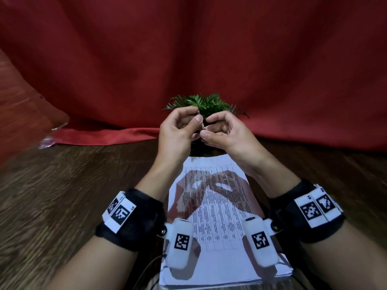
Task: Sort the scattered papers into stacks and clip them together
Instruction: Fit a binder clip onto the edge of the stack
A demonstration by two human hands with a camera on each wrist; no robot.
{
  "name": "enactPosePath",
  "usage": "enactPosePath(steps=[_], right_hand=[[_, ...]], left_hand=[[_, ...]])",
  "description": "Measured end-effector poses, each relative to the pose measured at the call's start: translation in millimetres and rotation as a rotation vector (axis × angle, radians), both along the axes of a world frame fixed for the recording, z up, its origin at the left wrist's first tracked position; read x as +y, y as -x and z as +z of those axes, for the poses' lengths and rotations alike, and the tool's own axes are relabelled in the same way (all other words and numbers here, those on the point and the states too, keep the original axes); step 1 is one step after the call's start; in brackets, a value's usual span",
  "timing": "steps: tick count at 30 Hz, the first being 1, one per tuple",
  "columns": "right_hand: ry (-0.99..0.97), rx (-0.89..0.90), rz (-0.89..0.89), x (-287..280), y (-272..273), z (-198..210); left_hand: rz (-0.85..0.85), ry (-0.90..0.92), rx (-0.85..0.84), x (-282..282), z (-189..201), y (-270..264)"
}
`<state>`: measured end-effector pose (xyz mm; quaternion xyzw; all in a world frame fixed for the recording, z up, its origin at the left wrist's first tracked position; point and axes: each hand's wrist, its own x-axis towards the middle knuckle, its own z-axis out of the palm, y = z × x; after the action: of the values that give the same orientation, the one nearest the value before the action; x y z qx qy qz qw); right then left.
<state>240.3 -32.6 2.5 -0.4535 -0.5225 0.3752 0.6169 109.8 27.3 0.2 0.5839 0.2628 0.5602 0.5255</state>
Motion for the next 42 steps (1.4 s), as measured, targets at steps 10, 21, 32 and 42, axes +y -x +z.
enactPosePath(steps=[10,21,32,42], right_hand=[[-0.033,0.278,0.015,1.1,5.7,-0.4],[-0.044,0.315,-0.029,-3.5,-6.2,14.1],[-0.034,-0.057,-0.164,-3.9,-14.1,14.3],[-0.113,-0.196,-0.256,3.1,3.2,-1.7]], left_hand=[[0.061,0.025,-0.132,-7.6,1.5,-4.1],[0.092,-0.534,0.537,-5.3,7.5,13.0],[0.178,-0.622,0.474,15.7,8.3,25.2],[0.452,-0.661,0.457,-0.1,-9.1,4.5]])
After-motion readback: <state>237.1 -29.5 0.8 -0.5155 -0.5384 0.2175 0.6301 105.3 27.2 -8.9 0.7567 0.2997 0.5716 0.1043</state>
